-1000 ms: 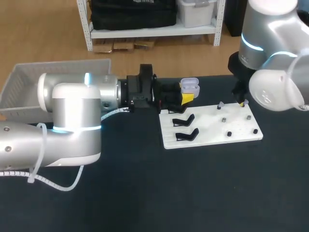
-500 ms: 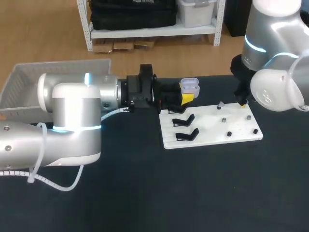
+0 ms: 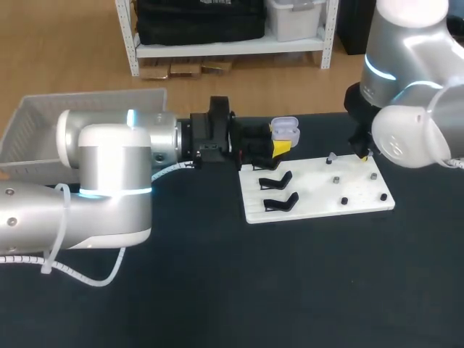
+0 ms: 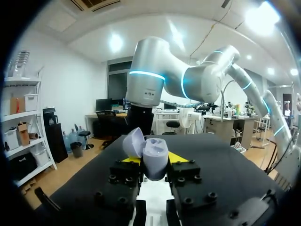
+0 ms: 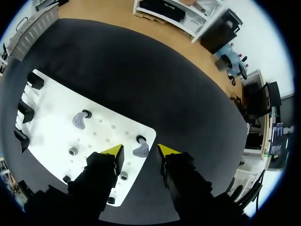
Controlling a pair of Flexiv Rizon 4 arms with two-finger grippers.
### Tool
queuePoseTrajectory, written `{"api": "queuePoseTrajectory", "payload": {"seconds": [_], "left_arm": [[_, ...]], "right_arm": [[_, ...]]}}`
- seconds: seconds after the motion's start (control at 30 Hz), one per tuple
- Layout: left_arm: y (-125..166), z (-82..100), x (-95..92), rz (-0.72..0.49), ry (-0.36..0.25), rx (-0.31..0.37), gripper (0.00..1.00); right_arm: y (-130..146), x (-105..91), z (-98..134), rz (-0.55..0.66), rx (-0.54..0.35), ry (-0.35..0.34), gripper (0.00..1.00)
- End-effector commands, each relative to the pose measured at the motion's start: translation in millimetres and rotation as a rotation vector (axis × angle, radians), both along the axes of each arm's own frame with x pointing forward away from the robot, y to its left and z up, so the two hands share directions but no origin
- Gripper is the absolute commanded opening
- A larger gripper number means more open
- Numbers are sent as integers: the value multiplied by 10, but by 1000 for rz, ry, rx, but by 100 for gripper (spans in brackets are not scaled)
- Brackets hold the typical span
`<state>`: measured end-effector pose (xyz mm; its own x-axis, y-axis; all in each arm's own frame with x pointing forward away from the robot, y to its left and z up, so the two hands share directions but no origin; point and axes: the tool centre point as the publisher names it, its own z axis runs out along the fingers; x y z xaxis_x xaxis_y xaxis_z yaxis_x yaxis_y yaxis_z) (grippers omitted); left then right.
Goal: Pick up each earbud case from the left stands, insert the matching earbuds, close the lid, and place the case in the box.
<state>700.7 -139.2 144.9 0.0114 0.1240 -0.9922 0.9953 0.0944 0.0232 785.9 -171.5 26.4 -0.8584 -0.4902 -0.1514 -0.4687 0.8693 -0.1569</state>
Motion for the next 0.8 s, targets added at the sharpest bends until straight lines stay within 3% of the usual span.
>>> {"api": "queuePoseTrajectory", "payload": {"seconds": [0.03, 0.2, 0.33, 0.57, 0.7, 0.8], "left_arm": [[-5, -20, -10, 7, -6, -7, 0], [-5, -20, -10, 7, -6, -7, 0], [-5, -20, -10, 7, -6, -7, 0], [-5, -20, -10, 7, -6, -7, 0], [-5, -20, -10, 7, -6, -7, 0], [-5, -20, -10, 7, -6, -7, 0]], "right_arm": [[1, 2, 1, -6, -1, -1, 43], [-7, -10, -1, -9, -4, -3, 40], [-16, -11, -15, -18, -2, -1, 32], [-16, -18, -33, -20, -3, 7, 31], [-17, -15, -35, -20, -5, 8, 20], [-18, -7, -35, -21, -6, 8, 20]]}}
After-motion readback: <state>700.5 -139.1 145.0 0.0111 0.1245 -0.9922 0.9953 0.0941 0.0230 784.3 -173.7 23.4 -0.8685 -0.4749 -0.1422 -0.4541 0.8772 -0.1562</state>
